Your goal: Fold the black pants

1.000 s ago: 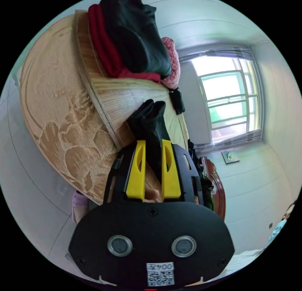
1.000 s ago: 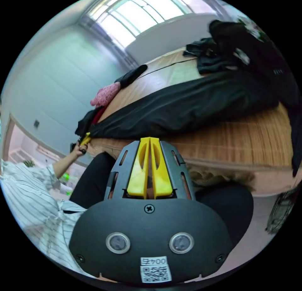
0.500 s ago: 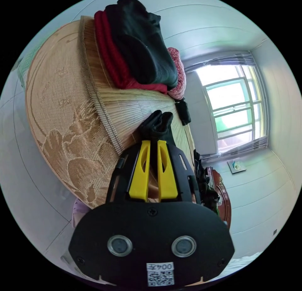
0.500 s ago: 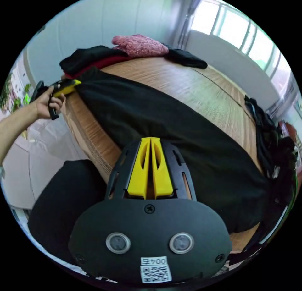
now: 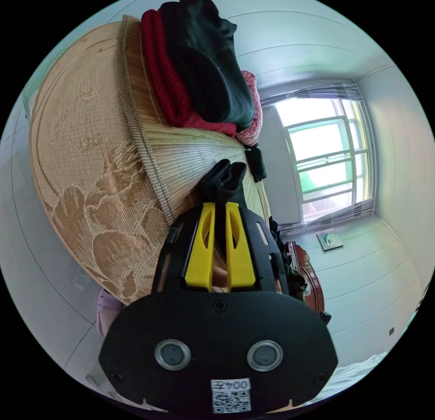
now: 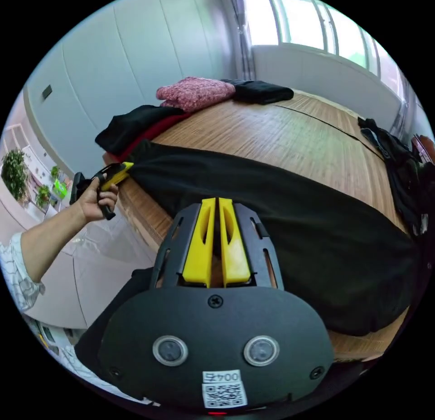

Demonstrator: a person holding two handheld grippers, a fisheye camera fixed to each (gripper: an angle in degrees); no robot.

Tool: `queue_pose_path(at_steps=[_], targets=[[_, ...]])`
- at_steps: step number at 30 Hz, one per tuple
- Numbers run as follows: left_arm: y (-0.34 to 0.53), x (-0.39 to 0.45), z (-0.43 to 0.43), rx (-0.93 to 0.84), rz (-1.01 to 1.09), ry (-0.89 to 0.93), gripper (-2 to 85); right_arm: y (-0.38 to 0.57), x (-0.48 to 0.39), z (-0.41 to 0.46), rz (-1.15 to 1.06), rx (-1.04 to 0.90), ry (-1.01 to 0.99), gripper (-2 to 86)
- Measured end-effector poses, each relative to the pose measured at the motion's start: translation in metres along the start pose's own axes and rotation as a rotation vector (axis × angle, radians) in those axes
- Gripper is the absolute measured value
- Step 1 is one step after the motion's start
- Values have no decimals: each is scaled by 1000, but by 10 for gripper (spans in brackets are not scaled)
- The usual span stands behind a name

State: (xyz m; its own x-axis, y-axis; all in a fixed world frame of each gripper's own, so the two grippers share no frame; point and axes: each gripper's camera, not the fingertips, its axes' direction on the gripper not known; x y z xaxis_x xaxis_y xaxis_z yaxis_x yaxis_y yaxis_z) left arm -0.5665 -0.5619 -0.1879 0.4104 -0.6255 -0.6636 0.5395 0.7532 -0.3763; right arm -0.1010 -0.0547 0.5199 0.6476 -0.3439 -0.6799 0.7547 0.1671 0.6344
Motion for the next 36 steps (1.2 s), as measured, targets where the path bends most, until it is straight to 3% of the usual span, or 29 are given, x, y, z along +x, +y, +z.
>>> queue_pose_path(at_steps=[2,9,18,27,36], targets=[[33,-50,-1,12,2,-2,28,2,-10,27,-85,-137,-10,29],[132,-172,-11,32,37,16,27,9,7,-20,69,-47,-36,-5],[340,-196,-31,40,531,-77,25,64,61,-113,159,58,-47,-7],[662,-206,-16,0,981,-80,22,156,167,-213,378,123,-30,-8],[1046,-272,84,-82,1300,-126,19,251,275,-298,594,232,-94,-8]])
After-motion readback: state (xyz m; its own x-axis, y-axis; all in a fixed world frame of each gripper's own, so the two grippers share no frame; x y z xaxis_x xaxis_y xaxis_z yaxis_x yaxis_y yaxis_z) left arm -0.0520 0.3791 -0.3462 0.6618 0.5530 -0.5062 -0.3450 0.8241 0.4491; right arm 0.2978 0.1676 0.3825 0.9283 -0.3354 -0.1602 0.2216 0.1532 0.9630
